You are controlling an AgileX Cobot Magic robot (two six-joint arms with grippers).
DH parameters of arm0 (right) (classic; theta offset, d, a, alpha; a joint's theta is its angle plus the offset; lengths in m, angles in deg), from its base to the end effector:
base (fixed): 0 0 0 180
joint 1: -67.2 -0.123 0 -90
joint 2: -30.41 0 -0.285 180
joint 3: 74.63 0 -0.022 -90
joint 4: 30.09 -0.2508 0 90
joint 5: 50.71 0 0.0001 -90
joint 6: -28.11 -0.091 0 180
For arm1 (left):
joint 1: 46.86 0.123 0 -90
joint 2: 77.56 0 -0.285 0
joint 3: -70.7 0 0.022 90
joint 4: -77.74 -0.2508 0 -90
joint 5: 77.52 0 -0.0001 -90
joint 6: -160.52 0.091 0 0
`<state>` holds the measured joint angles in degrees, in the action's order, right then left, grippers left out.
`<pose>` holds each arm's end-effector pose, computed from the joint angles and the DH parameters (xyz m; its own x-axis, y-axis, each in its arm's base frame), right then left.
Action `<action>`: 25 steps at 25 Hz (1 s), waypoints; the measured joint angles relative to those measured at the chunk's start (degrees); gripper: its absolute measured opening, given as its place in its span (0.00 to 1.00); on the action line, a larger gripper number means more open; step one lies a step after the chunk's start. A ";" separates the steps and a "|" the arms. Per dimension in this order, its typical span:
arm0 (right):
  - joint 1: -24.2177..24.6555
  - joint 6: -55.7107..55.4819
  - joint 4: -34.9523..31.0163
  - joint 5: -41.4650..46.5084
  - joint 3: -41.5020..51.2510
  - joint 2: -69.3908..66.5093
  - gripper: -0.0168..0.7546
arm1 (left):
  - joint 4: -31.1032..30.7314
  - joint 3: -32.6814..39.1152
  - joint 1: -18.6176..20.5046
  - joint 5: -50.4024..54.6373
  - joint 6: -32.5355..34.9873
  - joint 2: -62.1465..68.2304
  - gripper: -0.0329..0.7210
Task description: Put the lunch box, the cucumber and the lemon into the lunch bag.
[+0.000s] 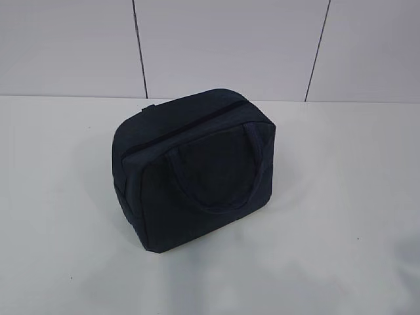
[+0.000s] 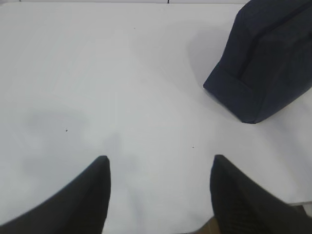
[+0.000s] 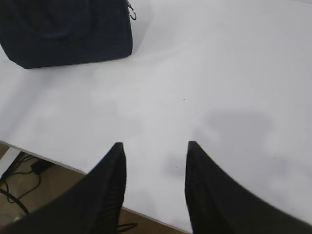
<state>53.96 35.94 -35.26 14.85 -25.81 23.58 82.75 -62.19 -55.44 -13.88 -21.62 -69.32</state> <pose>-0.0122 0.0048 0.2696 -0.4713 -0.2123 -0.8561 -0.3450 0.9376 -0.0426 -0.0098 -0.0057 0.2806 -0.4930 -0.0024 -0.8700 0.1794 0.9782 -0.1044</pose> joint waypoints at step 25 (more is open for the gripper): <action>6.90 0.00 1.72 0.00 0.00 0.00 0.45 | -3.45 0.00 7.08 -0.20 -0.03 0.00 0.57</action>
<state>60.87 35.94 -33.54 14.85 -25.81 23.58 79.30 -62.19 -48.36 -14.08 -21.64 -69.32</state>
